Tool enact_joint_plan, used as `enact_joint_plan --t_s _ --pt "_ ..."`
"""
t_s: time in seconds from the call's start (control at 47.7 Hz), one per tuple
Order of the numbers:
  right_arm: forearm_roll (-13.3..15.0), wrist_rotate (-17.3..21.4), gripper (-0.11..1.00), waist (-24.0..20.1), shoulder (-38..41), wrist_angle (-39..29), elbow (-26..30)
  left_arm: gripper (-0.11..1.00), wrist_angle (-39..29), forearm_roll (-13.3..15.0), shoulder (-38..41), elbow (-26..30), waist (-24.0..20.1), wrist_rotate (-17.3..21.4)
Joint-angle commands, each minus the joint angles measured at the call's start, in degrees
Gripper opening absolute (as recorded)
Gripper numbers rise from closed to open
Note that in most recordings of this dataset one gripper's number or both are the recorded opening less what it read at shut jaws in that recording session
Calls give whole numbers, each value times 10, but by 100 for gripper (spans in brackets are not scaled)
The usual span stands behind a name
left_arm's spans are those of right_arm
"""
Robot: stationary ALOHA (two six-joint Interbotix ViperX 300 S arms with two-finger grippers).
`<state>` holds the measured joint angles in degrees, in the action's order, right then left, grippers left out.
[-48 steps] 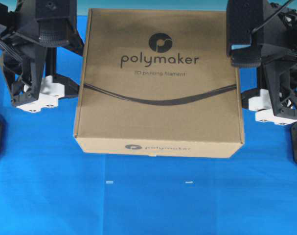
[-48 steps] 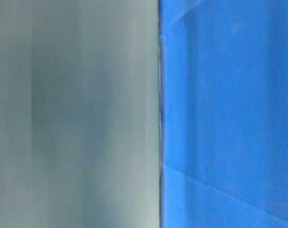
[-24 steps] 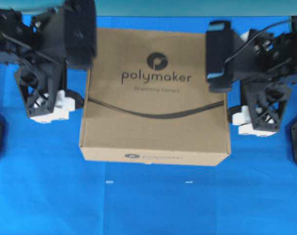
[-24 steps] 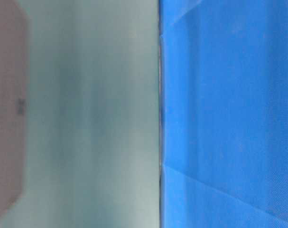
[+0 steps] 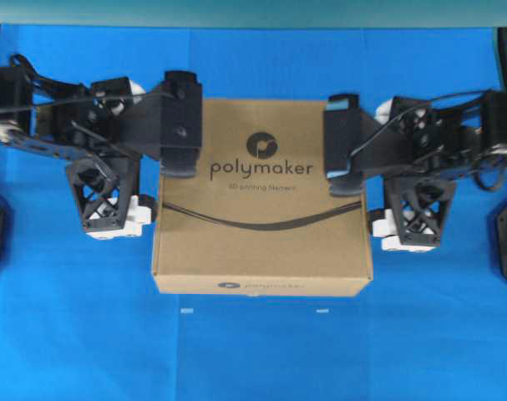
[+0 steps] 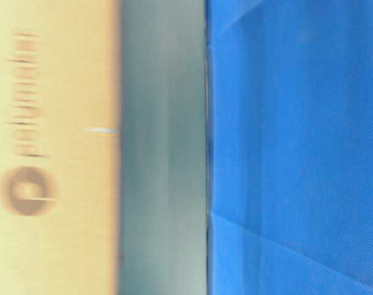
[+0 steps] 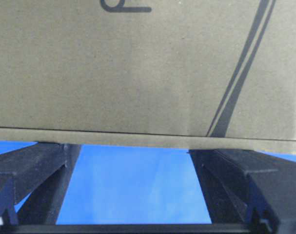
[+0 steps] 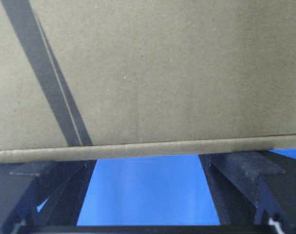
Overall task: Lift up the cardboard box by clamping it between your arms.
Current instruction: 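Lower both arms to set the box back on the table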
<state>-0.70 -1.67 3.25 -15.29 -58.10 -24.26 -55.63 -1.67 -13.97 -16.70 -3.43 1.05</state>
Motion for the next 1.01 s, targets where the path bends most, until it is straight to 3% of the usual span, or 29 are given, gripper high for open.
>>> enact_joint_plan --t_s 0.0,0.251,0.545,0.985 --pt "-4 18 99 11 13 78 -1 86 81 4 15 -2 7 -28" --pt "-4 14 99 11 46 150 -51 86 168 4 39 -64 8 -29" --pt "-4 12 99 5 90 224 -90 86 206 4 80 -108 9 -30" --pt "-2 11 99 5 142 271 -111 86 269 4 125 -154 -1 -30"
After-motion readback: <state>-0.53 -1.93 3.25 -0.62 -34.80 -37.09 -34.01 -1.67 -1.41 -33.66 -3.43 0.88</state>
